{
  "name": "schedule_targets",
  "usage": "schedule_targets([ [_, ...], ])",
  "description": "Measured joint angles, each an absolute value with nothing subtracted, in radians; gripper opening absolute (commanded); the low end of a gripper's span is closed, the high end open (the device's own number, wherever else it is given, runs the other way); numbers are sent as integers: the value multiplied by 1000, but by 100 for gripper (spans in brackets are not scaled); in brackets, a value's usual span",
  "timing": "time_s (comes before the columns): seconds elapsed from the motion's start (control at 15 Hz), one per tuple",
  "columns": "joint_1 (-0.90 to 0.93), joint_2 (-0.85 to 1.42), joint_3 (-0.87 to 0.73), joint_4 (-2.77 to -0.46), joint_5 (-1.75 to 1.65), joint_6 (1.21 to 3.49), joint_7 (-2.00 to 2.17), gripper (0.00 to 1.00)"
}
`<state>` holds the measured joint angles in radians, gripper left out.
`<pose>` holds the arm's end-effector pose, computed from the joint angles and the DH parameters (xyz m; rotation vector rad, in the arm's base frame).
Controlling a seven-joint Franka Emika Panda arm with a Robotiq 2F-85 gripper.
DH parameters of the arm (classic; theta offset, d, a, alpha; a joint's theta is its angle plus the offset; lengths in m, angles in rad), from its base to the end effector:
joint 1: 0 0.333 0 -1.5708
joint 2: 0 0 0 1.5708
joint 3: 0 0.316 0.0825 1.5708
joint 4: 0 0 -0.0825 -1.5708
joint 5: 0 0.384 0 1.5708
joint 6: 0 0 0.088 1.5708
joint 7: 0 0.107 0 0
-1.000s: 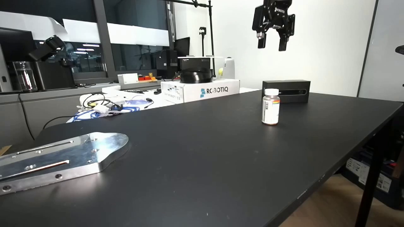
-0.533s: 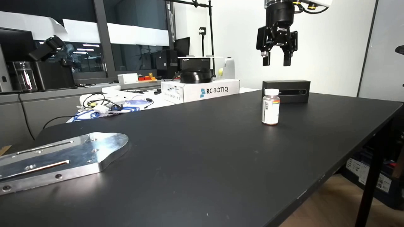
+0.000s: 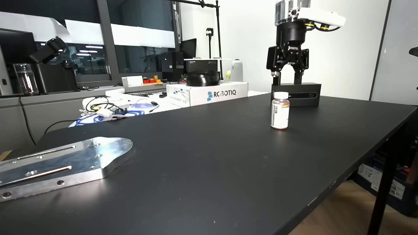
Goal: Move the white bottle to the left and place it on top of the silver object
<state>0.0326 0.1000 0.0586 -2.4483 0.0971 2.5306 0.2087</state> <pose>0.4809 0.0432 0.2584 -3.0687 0.3045 0.0411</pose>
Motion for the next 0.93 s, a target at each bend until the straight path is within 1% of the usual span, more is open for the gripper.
schedule_targets([
  [0.47, 66, 169, 61, -2478, 97, 2667, 205, 100],
  [0.53, 69, 177, 61, -2478, 96, 2677, 204, 75],
  [0.6, 72, 185, 61, -2478, 96, 2684, 204, 73],
  [0.67, 73, 191, 61, -2478, 96, 2693, 203, 67],
  [0.73, 74, 197, 61, -2478, 96, 2700, 202, 58],
  [0.87, 74, 205, 61, -2478, 96, 2714, 200, 45],
  [0.93, 74, 206, 61, -2478, 95, 2717, 200, 37],
])
